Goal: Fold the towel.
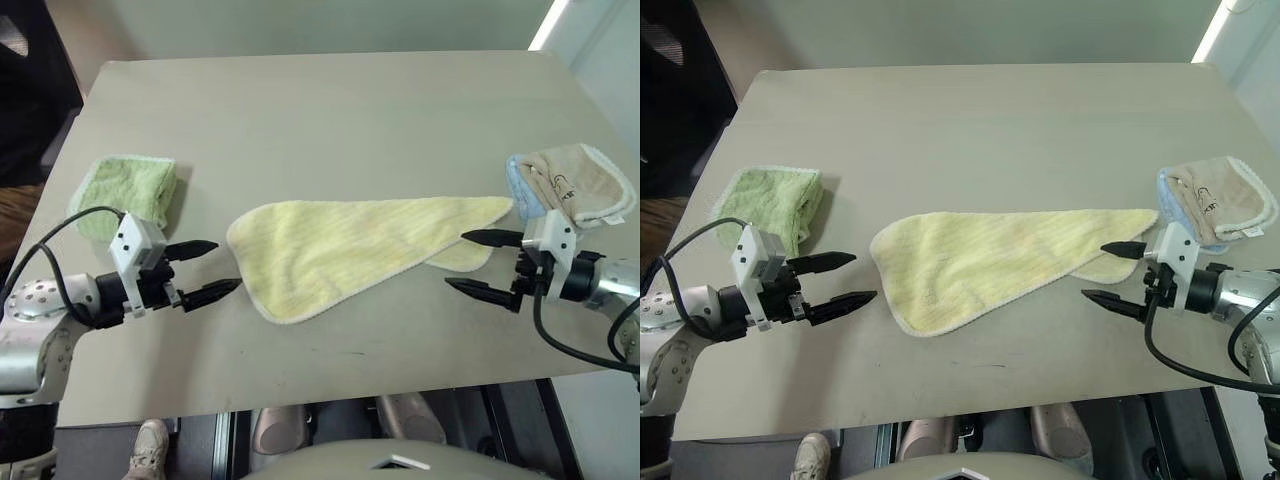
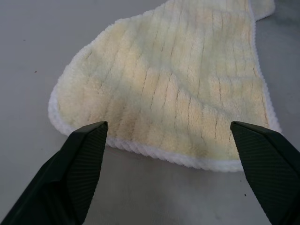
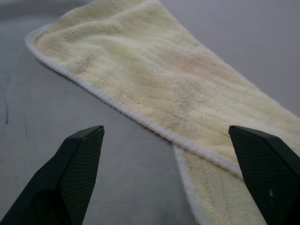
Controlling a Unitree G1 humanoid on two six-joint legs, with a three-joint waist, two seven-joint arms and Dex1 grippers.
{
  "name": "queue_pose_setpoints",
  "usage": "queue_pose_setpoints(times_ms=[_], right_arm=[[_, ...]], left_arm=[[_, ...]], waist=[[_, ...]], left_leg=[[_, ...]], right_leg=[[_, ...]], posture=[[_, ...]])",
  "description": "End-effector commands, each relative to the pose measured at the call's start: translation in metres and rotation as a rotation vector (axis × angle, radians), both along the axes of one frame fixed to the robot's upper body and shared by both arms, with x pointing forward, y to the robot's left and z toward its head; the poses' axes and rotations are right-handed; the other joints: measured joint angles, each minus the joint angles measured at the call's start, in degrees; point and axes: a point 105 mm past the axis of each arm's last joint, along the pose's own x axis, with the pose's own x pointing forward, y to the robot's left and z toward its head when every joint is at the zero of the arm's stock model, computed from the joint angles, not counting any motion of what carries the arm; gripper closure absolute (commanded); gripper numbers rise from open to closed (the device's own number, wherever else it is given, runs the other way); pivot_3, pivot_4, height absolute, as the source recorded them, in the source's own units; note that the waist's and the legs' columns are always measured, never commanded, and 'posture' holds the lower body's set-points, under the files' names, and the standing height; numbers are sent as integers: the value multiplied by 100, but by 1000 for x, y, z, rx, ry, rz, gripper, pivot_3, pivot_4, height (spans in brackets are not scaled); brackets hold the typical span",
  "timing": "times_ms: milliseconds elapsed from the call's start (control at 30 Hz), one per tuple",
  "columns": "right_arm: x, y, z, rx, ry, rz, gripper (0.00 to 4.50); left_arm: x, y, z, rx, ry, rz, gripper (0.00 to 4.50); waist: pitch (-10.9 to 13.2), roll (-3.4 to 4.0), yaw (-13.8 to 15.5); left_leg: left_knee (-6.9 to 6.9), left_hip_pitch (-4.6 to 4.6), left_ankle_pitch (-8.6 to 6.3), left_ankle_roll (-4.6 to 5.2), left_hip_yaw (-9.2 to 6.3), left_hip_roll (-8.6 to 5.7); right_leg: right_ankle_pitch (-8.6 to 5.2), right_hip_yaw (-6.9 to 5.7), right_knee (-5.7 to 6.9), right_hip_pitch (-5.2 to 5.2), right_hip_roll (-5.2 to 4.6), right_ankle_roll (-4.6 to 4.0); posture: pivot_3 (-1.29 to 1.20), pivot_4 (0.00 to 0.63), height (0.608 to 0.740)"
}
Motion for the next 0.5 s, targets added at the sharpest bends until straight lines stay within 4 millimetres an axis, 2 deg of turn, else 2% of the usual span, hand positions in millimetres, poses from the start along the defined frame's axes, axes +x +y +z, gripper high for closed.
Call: queue_pose_setpoints(times_ms=[33,167,400,500], right_arm=[[-2,4,15,20,-62,8,0],[3,0,8,22,-76,-19,0],[8,9,5,19,-94,2,0],[10,1,7,3,-107,-20,0]], left_arm=[[1,-3,10,-2,-43,-10,16],[-1,-5,7,-2,-67,11,16],[2,-16,13,38,-122,-22,16],[4,-26,11,42,-136,-50,16]], waist=[[0,0,0],[0,0,-1],[-1,-1,-1],[-1,-2,3]], left_leg=[[0,0,0,0,0,0],[-1,0,0,0,0,0],[0,0,0,1,0,0],[2,1,1,2,0,0]], right_leg=[[0,0,0,-1,0,0],[0,0,1,-2,0,0],[0,0,1,-1,0,-1],[2,0,2,0,0,-2]], posture=[[0,150,739],[0,150,739],[0,150,739],[0,150,739]])
